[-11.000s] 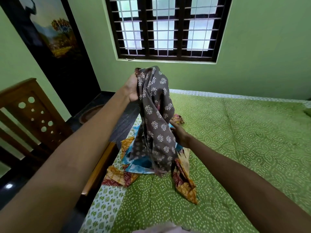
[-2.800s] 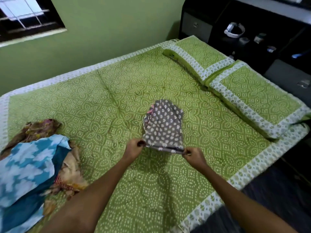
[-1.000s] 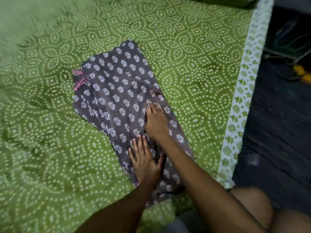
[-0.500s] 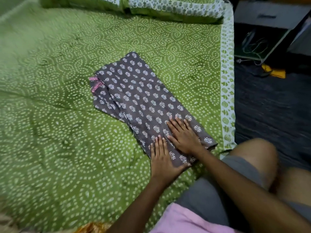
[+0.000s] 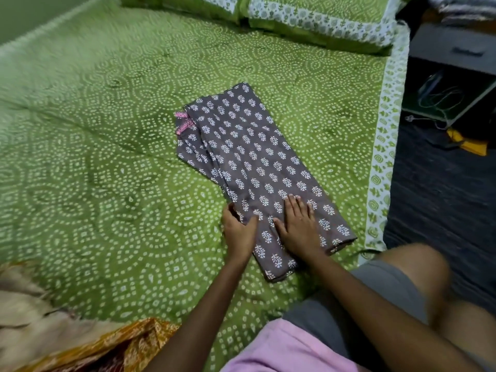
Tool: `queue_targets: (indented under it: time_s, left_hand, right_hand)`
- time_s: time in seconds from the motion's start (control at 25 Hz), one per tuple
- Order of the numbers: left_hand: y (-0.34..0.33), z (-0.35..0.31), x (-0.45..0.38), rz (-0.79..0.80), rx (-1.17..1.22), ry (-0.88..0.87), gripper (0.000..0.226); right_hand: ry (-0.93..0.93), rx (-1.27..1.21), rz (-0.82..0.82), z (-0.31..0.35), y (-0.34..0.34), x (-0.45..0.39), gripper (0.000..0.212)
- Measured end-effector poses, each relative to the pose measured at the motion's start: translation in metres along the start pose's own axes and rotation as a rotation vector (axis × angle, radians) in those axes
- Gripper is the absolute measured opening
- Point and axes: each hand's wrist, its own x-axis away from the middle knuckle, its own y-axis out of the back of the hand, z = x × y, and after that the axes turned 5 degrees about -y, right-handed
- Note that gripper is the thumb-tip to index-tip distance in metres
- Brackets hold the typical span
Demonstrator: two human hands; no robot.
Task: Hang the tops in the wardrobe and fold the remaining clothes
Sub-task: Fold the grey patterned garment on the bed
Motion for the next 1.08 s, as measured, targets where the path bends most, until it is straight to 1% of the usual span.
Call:
queue_targets:
  time_s: [0.04, 0.08, 0.12, 0.16, 0.2, 0.28, 0.36, 0.44, 0.56, 0.64, 0.68, 0.76, 0.84, 0.92, 1.0, 1.04, 1.08]
  left_hand:
    - [0.0, -0.005, -0.008, -0.041, 0.185, 0.133, 0.047]
    - [0.0, -0.008, -0.017, -0.044, 0.38, 0.268, 0.036]
    - [0.001, -0.01, -0.025, -0.016, 0.561, 0.388, 0.026]
    - [0.002, -0.011, -0.031, 0.034, 0.69, 0.478, 0.019]
    - [0.003, -0.008, -0.041, 0.071, 0.754, 0.536, 0.014]
    - [0.004, -0.004, -0.063, 0.112, 0.784, 0.584, 0.01]
    - [0.004, -0.003, -0.087, 0.091, 0.768, 0.588, 0.01]
    - [0.006, -0.007, -0.11, 0.075, 0.764, 0.584, 0.011]
    - [0.01, -0.02, -0.147, 0.128, 0.861, 0.588, 0.023]
    - [0.017, -0.029, -0.174, 0.131, 0.923, 0.621, 0.028]
    - [0.021, -0.028, -0.19, 0.103, 0.943, 0.621, 0.03]
    - [0.04, -0.032, -0.211, -0.011, 0.943, 0.595, 0.03]
    - [0.067, -0.029, -0.221, -0.149, 0.995, 0.54, 0.02]
    - [0.09, -0.016, -0.222, -0.176, 0.991, 0.494, 0.021]
    - [0.108, -0.007, -0.221, -0.142, 0.939, 0.463, 0.019]
    - [0.111, -0.007, -0.221, -0.066, 0.856, 0.449, 0.018]
    - [0.112, -0.012, -0.22, 0.009, 0.72, 0.438, 0.017]
  right_hand:
    - [-0.056, -0.073, -0.011, 0.014, -0.003, -0.007, 0.068]
    - [-0.063, -0.154, -0.017, 0.027, -0.005, -0.014, 0.059]
    - [-0.043, -0.23, -0.018, 0.038, -0.007, -0.022, 0.051]
    - [-0.019, -0.286, -0.016, 0.044, -0.01, -0.027, 0.045]
    - [0.003, -0.312, -0.026, 0.046, -0.013, -0.031, 0.042]
    - [0.035, -0.307, -0.08, 0.042, -0.019, -0.032, 0.043]
    - [0.072, -0.279, -0.14, 0.039, -0.023, -0.029, 0.048]
    - [0.08, -0.273, -0.182, 0.038, -0.025, -0.029, 0.046]
    - [0.08, -0.278, -0.223, 0.037, -0.028, -0.03, 0.042]
    - [0.097, -0.276, -0.244, 0.037, -0.031, -0.03, 0.041]
    - [0.101, -0.279, -0.25, 0.037, -0.031, -0.03, 0.041]
    - [0.103, -0.282, -0.256, 0.037, -0.031, -0.032, 0.04]
    - [0.107, -0.284, -0.268, 0.037, -0.032, -0.032, 0.039]
    - [0.109, -0.283, -0.281, 0.037, -0.033, -0.033, 0.038]
    - [0.111, -0.276, -0.277, 0.037, -0.033, -0.033, 0.038]
    - [0.115, -0.273, -0.273, 0.036, -0.033, -0.033, 0.038]
    - [0.118, -0.274, -0.27, 0.036, -0.033, -0.033, 0.039]
